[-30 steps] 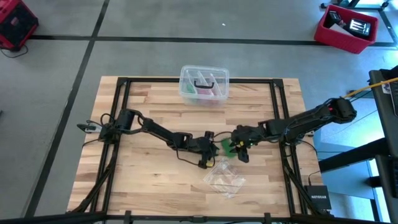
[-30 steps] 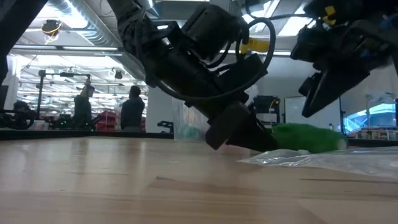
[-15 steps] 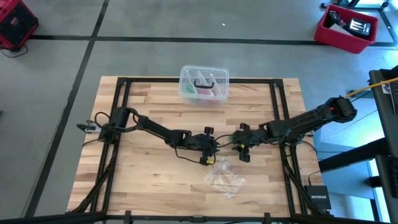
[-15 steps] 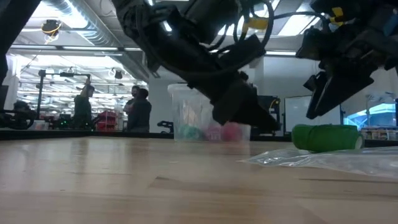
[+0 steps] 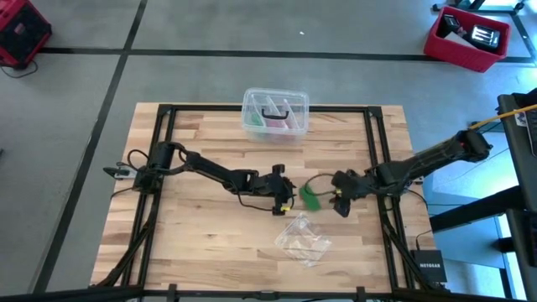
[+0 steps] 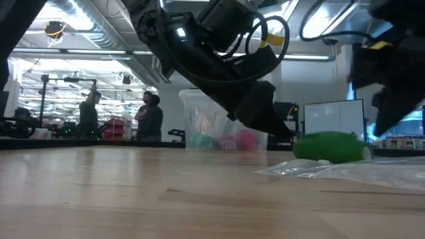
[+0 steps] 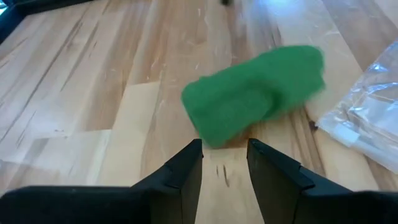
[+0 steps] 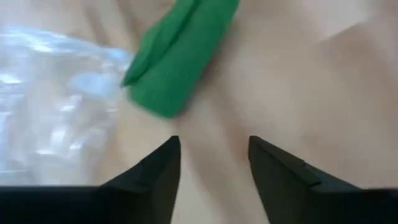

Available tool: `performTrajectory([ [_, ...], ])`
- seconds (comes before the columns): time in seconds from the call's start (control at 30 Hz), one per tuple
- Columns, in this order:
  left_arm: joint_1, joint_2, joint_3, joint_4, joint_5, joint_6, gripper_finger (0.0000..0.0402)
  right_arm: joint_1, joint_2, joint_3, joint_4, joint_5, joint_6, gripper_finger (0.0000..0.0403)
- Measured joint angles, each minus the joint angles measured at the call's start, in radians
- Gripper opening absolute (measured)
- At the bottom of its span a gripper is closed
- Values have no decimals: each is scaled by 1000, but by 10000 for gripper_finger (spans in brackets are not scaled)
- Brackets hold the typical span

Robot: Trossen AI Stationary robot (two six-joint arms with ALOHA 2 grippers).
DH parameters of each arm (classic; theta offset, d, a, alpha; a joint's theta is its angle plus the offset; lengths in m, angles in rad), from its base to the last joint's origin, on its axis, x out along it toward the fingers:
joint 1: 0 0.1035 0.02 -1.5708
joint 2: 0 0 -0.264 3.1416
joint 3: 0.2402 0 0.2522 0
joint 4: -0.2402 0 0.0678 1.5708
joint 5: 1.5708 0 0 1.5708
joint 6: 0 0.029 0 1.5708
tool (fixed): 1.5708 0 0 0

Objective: Roll bandage
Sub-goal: Roll the green bandage

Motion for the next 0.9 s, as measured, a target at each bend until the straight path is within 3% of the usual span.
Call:
performTrajectory([
  [0.13, -8, 0, 0, -3, 0, -2, 120, 108, -1, -117, 267, 3, 119, 231],
  [0.27, -8, 0, 0, -2, 1, -1, 120, 204, 51, -169, 457, 189, 108, 246],
  [0.43, -8, 0, 1, -1, 1, -1, 120, 309, 138, -170, 474, 398, -14, 232],
  [0.57, -8, 0, 1, -2, 1, -1, 120, 355, 210, -171, 456, 501, -52, 213],
  [0.73, -8, 0, 1, -1, 1, -2, 120, 360, 294, -171, 466, 544, -22, 190],
  [0.9, -6, -2, 1, -1, 1, -2, 120, 360, 363, -171, 583, 536, -51, 178],
])
